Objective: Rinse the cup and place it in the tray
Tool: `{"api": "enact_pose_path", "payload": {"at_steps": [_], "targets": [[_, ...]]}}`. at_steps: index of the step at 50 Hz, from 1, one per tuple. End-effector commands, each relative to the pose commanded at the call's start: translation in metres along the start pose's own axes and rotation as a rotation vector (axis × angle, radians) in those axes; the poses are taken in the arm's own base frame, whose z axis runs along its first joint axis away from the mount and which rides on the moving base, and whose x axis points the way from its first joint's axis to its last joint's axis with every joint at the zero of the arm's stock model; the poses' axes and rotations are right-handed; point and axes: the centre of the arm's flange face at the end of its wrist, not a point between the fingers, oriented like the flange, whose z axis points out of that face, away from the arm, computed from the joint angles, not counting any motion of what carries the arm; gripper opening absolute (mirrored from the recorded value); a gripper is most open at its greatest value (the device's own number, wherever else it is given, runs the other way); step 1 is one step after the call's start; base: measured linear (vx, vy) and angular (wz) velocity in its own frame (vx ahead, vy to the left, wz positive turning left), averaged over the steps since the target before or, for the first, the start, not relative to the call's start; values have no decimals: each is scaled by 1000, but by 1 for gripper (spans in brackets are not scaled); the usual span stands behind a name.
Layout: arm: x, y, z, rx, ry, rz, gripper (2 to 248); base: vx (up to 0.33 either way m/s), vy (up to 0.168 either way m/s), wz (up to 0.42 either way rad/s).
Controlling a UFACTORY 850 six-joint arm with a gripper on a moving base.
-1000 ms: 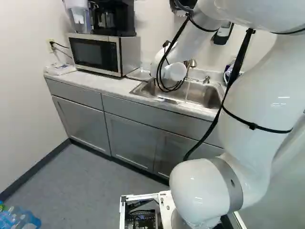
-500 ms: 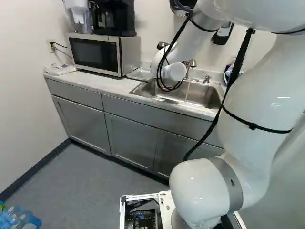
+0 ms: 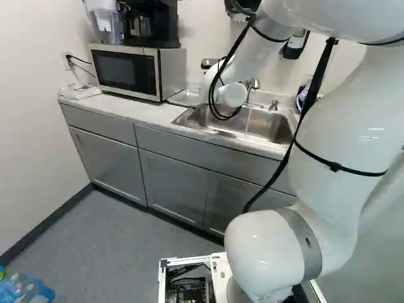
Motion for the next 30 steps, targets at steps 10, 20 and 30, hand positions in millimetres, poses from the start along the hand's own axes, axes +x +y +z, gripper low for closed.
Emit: {"api": "enact_pose_path", "payload": {"at_steps": [10, 20, 30], "targets": [[2, -1, 9, 2, 2, -1, 126, 0, 0, 0], [6, -3, 28, 5, 15, -1, 126, 0, 0, 0], [10, -9, 48, 15, 20, -3, 126, 0, 0, 0]]}}
